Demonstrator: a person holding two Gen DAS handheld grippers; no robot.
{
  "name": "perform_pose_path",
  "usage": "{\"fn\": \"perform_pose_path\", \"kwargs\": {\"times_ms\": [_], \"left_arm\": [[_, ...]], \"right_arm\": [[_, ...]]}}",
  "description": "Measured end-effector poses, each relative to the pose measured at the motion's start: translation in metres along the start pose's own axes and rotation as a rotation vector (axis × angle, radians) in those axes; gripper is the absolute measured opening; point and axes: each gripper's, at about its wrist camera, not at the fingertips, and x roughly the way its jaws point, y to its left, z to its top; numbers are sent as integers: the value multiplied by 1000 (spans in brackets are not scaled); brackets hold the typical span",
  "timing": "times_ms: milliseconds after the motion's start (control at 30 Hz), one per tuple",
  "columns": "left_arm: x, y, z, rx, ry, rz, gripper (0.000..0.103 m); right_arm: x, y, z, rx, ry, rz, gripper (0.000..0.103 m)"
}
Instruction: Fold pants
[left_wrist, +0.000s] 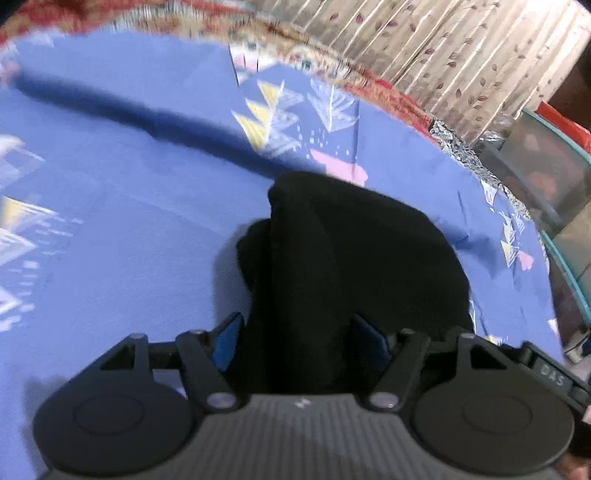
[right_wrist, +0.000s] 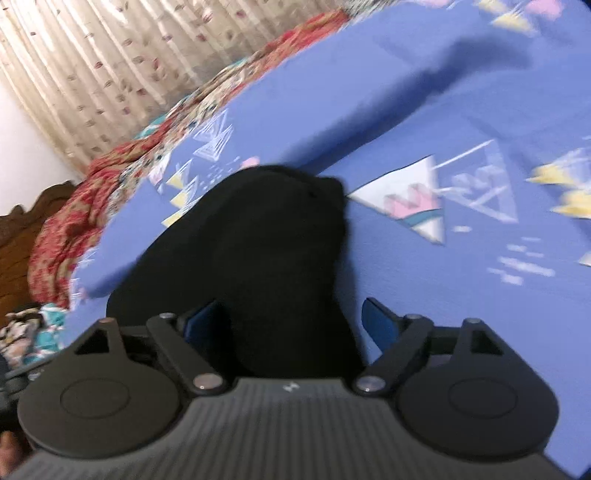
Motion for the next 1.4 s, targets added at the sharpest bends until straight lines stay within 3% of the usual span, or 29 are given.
{"fn": "perform_pose_path", "kwargs": {"times_ms": [67, 300, 633, 767, 1033, 1400], "left_arm": [[-26, -5, -12, 26, -18, 18, 73], [-99, -19, -75, 93, -6, 89, 78], [-174, -29, -131, 140, -37, 211, 102], [-197, -34, -137, 153, -71, 254, 103], [-223, -46, -144, 195, -131, 320, 103], [-213, -62, -158, 237, -42, 393, 103]], "right_arm": [[-32, -3, -17, -13, 9, -28, 88], [-114, -6, -87, -64, 82, -67, 90], [-149, 26, -130, -38, 181, -27, 90], [-157, 41, -139, -53, 204, 0, 90], [-176, 60, -152, -73, 185, -1, 91], [-187, 57, -163, -53, 188, -17, 91]]}}
